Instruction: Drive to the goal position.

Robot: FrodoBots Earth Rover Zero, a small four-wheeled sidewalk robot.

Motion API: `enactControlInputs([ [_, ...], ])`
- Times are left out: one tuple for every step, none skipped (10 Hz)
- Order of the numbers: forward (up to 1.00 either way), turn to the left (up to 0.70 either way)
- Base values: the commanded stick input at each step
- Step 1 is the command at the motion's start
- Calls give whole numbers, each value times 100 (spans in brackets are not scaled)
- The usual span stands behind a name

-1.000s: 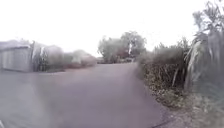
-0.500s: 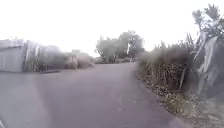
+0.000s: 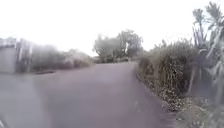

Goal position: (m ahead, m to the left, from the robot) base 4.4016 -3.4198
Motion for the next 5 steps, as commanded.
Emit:
enactControlInputs([
  [70,-14],
  [70,-14],
  [70,-14],
  [70,-14],
  [70,-14],
])
